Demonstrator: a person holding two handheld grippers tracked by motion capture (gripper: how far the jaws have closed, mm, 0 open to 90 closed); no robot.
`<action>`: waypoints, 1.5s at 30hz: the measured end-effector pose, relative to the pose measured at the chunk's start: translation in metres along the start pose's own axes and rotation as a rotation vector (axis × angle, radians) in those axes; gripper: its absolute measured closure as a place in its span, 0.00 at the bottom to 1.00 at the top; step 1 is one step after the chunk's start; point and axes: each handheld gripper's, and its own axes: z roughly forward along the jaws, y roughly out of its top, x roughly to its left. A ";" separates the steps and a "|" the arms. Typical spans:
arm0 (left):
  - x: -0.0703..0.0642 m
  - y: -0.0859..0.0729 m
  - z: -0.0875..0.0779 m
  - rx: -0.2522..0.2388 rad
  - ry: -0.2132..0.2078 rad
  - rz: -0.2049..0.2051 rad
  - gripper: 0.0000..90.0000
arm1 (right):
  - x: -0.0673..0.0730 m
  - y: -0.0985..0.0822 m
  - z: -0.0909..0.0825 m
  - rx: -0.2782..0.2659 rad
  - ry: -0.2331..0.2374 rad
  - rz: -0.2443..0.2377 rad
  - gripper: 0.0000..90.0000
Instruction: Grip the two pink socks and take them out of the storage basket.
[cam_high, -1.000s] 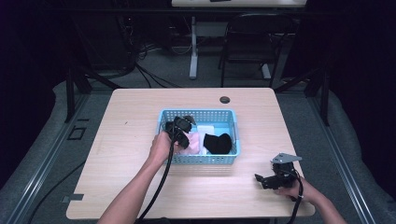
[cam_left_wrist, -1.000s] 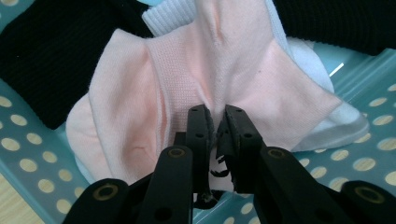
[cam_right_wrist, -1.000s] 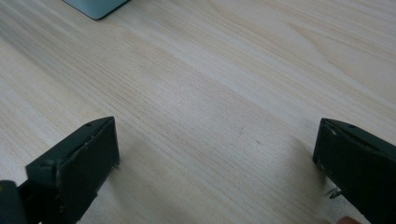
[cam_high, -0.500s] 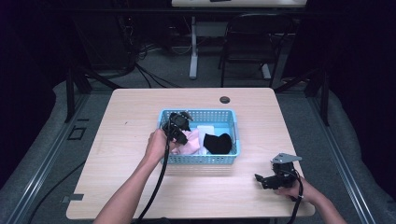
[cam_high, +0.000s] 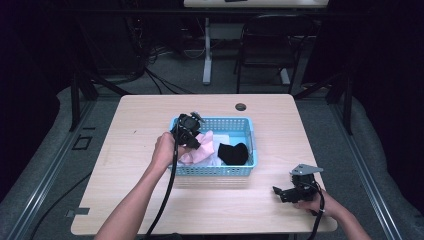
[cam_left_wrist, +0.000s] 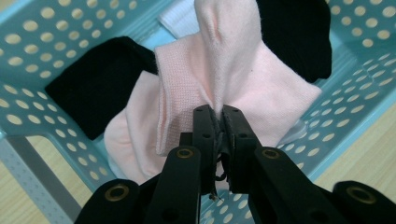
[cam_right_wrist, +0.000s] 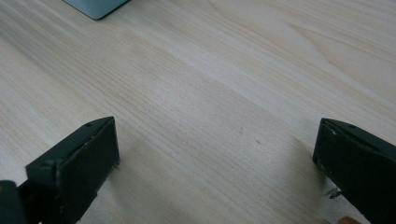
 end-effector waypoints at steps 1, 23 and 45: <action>0.000 0.001 -0.002 -0.004 0.003 -0.003 0.94 | 0.000 0.000 0.000 0.000 0.000 0.000 0.00; 0.012 -0.001 -0.039 -0.068 0.015 -0.012 0.94 | 0.000 0.000 0.000 0.000 0.002 -0.001 0.00; 0.043 -0.027 -0.085 -0.147 0.052 -0.077 0.94 | 0.000 0.000 0.000 0.000 0.001 0.000 0.00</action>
